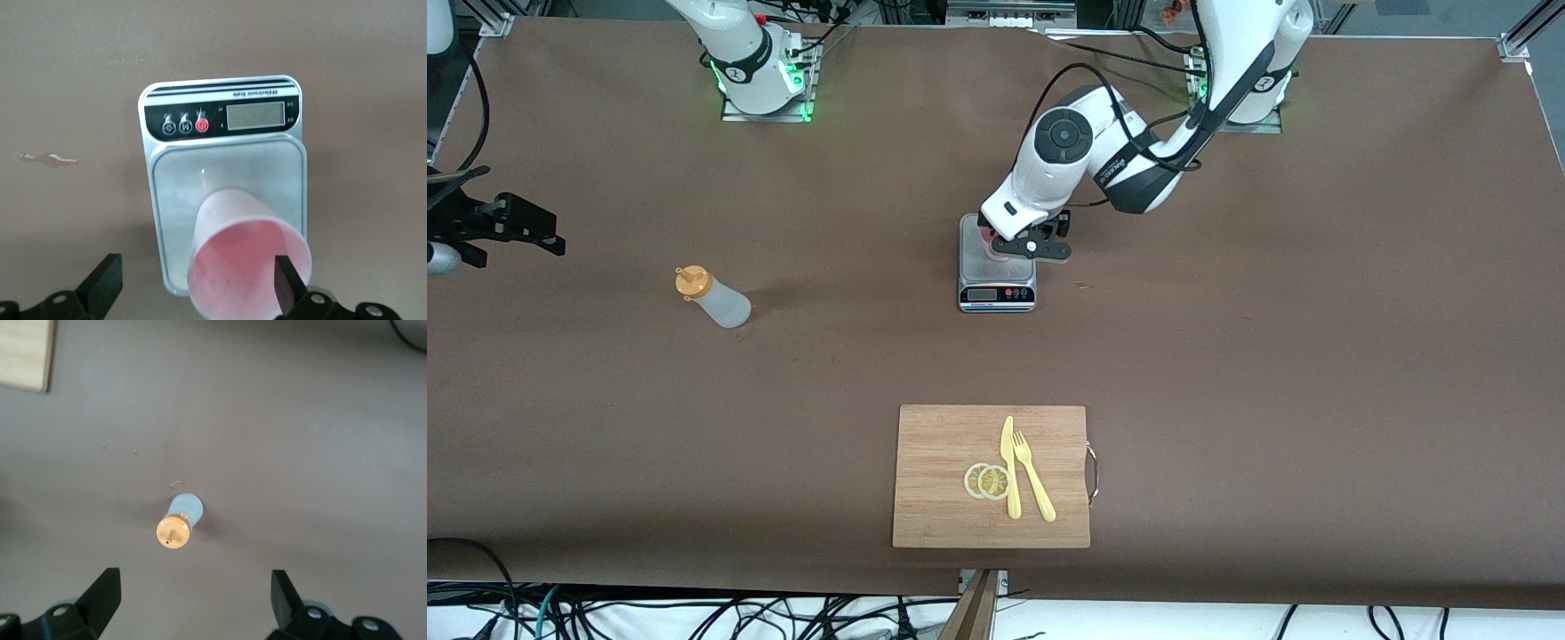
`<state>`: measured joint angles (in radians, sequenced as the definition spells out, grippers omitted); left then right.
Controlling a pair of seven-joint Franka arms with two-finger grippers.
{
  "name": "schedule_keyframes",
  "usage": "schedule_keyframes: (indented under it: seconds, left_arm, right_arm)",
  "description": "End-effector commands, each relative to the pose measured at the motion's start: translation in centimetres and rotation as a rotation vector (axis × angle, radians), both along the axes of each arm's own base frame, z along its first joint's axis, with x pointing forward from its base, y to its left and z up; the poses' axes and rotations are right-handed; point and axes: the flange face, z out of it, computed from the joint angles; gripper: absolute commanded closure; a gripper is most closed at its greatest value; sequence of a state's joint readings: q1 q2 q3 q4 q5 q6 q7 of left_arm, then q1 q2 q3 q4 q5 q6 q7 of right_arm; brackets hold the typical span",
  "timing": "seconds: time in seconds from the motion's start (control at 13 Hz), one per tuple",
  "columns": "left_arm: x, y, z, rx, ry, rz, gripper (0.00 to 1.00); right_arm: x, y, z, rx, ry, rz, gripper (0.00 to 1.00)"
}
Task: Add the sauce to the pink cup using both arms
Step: 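Carry the pink cup with the left gripper onto the scale, then release the cup and retract the left gripper while the right gripper approaches the bottle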
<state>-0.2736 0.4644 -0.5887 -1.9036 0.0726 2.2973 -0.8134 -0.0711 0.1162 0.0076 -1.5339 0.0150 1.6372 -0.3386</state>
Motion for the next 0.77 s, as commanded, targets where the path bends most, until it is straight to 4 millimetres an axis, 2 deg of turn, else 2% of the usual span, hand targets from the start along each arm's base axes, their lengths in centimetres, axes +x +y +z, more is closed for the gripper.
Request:
schedule_keyframes:
  seconds: [0.0,0.23,0.31,0.54,0.69]
  left_arm:
    - [-0.2,0.2,4.0,0.053,-0.02,-0.015,0.0]
    - [1.2,1.3,8.8,0.109,-0.003,-0.009,0.0]
    - [2.0,2.1,10.9,0.119,-0.005,0.009,0.0]
    - [4.8,6.8,16.1,0.163,-0.025,0.089,0.0]
    - [6.6,10.1,18.7,0.195,-0.037,0.156,0.0]
  right_arm:
    - [0.3,0.1,-0.8,0.049,0.01,0.147,0.0]
    - [1.4,-0.6,-3.7,0.124,0.031,0.327,0.0]
    - [1.8,-1.8,-4.9,0.16,0.032,0.379,0.0]
    - [2.6,-3.8,-8.8,0.279,0.014,0.5,0.0]
    - [2.4,-5.3,-11.6,0.35,-0.027,0.585,0.0]
